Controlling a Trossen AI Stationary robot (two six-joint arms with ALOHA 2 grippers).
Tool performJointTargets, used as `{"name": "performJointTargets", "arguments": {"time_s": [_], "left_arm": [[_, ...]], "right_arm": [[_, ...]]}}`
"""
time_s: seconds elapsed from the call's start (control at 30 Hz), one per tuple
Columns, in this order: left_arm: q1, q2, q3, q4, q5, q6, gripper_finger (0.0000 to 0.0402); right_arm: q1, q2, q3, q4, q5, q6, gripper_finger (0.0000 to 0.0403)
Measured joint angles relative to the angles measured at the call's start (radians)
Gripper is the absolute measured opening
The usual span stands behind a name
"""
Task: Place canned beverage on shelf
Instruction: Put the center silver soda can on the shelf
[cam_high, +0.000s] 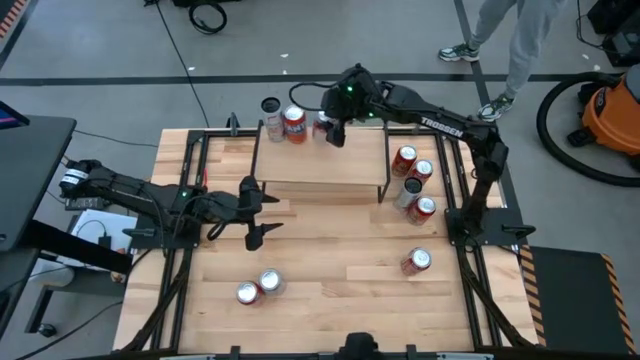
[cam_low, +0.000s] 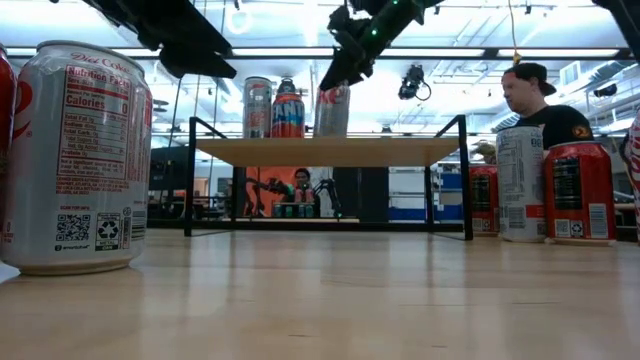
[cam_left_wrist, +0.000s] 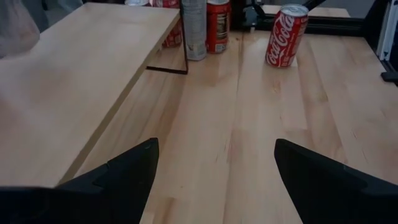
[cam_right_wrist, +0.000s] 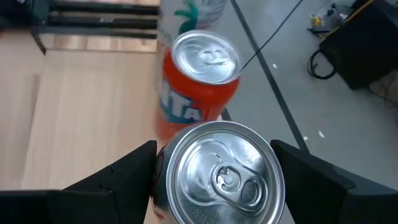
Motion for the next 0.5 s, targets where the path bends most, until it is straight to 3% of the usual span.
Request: {"name": "performJointTargets", "arguments": {"time_s": [0.5], "left_arm": [[0.0,0.0,0.0,-0.008,0.015,0.008,0.0329]], "right_arm": [[-0.041,0.07,0.063,-0.086,-0.076,-0.072,0.0298]]}}
